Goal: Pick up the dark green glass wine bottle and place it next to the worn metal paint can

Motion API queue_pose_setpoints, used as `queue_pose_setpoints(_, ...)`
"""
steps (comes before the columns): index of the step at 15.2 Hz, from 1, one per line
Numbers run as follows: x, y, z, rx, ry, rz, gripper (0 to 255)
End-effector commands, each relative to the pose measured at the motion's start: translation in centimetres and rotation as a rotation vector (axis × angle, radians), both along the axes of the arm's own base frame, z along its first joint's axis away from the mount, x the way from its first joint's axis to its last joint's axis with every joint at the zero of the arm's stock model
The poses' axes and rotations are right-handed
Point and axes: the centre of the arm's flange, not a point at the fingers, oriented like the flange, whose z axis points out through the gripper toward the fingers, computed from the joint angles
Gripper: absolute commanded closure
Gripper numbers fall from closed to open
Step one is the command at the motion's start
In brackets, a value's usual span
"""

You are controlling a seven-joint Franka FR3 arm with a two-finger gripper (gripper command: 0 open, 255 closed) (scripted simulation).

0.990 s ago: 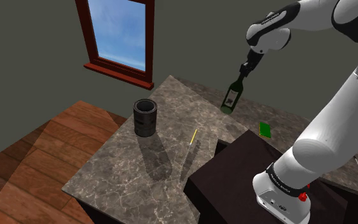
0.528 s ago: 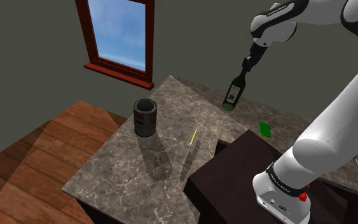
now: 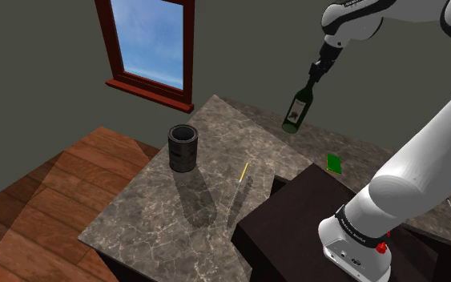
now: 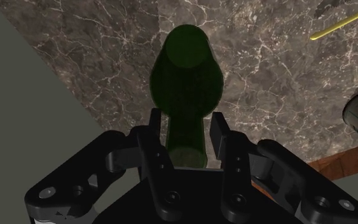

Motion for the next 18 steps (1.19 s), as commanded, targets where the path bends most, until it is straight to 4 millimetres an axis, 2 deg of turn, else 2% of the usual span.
queue_pose_setpoints(1,0.0,-0.1,1.1,0.0,0.0,0.0,255)
queue_pose_setpoints(18,0.0,-0.1,10.0,0.0,0.0,0.0,255)
